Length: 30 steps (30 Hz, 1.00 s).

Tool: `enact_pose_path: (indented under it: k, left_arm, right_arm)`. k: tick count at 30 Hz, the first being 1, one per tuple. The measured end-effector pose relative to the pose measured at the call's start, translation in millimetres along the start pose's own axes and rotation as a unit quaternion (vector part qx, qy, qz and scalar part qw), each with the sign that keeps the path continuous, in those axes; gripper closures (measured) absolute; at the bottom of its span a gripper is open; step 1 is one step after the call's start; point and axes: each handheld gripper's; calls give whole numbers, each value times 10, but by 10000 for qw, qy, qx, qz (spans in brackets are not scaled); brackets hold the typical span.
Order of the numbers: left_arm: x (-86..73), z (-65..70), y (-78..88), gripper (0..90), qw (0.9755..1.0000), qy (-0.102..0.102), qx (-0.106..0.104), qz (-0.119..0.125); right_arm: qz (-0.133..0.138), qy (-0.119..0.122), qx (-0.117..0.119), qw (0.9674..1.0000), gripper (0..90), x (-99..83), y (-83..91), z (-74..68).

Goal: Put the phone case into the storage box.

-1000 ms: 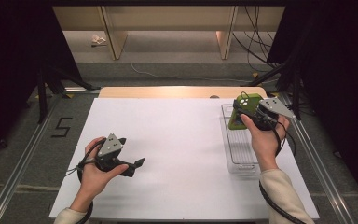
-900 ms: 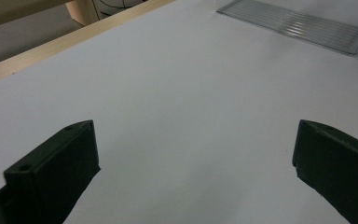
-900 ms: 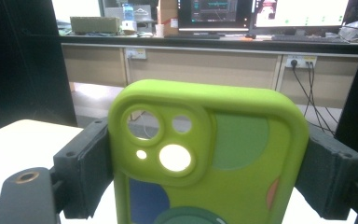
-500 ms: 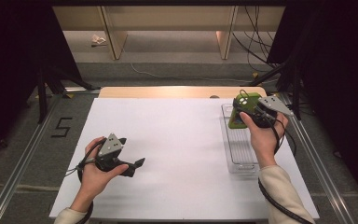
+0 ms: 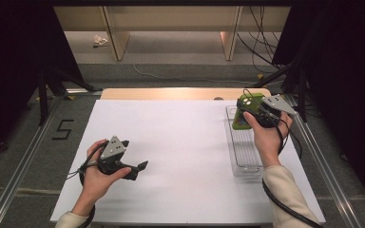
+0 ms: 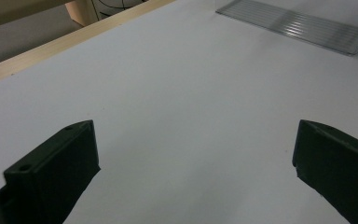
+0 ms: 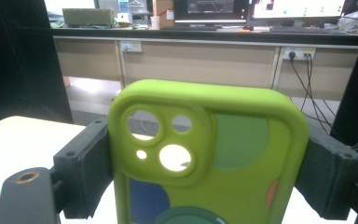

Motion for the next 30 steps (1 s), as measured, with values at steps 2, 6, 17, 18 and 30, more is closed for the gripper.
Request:
enact_pose_path:
  k: [2, 6, 17, 18, 30]
  left_arm:
    - [0, 0, 0, 0, 10000, 2, -5, 1]
    - [0, 2, -3, 0, 10000, 0, -7, -4]
    - [0, 2, -5, 0, 10000, -1, -6, -8]
    - [0, 3, -5, 0, 10000, -1, -6, -8]
    - [1, 4, -6, 0, 10000, 8, -6, -10]
  right_arm:
    - [-6, 1, -4, 10000, 166, -1, -11, 1]
    - [-30, 9, -14, 10000, 166, 8, -33, 8]
    - [-89, 3, -40, 10000, 166, 35, -99, 27]
    - [-95, -3, -40, 9999, 166, 34, -103, 28]
    - [-173, -57, -65, 9998, 165, 12, -169, 71]
Point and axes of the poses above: each handheld gripper's, and its own axes: y roughly backward along the jaws, x roughly out of its top, z roughly to its right, and after that the axes turned 5 degrees about -z, right-handed
